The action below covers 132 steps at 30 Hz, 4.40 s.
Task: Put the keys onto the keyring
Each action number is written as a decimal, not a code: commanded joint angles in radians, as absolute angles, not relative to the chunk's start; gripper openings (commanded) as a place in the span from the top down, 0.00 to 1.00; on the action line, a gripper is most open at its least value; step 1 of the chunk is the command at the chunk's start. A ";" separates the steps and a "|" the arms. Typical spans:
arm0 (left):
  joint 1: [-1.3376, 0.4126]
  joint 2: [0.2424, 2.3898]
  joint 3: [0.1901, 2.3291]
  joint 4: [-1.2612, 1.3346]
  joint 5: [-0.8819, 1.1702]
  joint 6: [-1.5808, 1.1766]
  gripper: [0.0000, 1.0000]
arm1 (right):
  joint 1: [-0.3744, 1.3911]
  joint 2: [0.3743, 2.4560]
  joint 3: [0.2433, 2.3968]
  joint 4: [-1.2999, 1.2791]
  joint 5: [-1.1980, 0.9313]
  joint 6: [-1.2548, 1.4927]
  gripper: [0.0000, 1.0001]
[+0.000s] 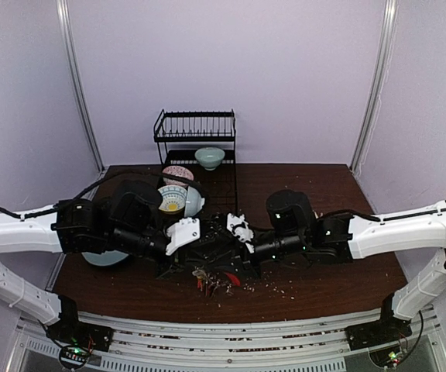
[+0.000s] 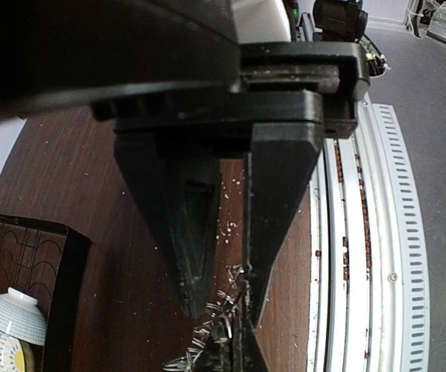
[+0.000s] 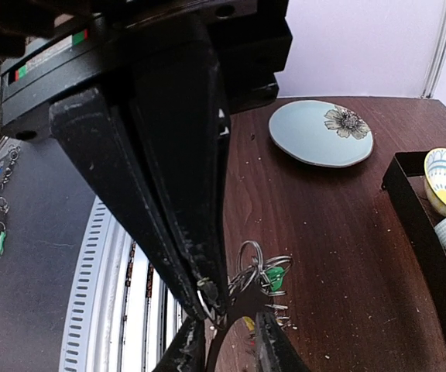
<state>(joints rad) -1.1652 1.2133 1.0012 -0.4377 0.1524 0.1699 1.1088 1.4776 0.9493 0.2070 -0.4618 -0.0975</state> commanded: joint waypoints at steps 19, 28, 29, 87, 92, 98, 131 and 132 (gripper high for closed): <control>-1.170 1.225 1.068 -0.480 0.271 0.230 1.00 | 1.083 1.455 0.883 0.379 -0.666 -0.238 0.88; -1.170 1.231 1.069 -0.478 0.268 0.230 1.00 | 1.081 1.492 0.939 0.328 -0.629 -0.227 1.00; -1.170 1.235 1.072 -0.476 0.257 0.219 1.00 | 1.080 1.492 0.944 0.316 -0.619 -0.225 0.99; -1.144 1.883 1.080 -0.348 0.049 0.147 1.00 | 0.858 1.102 0.533 0.291 -0.253 0.323 0.66; -1.135 1.884 1.067 -0.351 0.057 0.137 1.00 | 0.860 1.174 0.563 0.294 -0.345 0.315 0.66; -1.099 1.807 1.006 -0.258 0.172 0.125 0.92 | 0.862 1.185 0.488 0.415 -0.550 0.150 0.63; -1.071 1.589 0.652 0.185 0.207 0.073 1.00 | 0.976 1.840 0.725 0.678 -0.628 -0.576 0.75; -1.070 1.589 0.651 0.186 0.210 0.075 1.00 | 0.983 1.848 0.722 0.693 -0.615 -0.572 0.75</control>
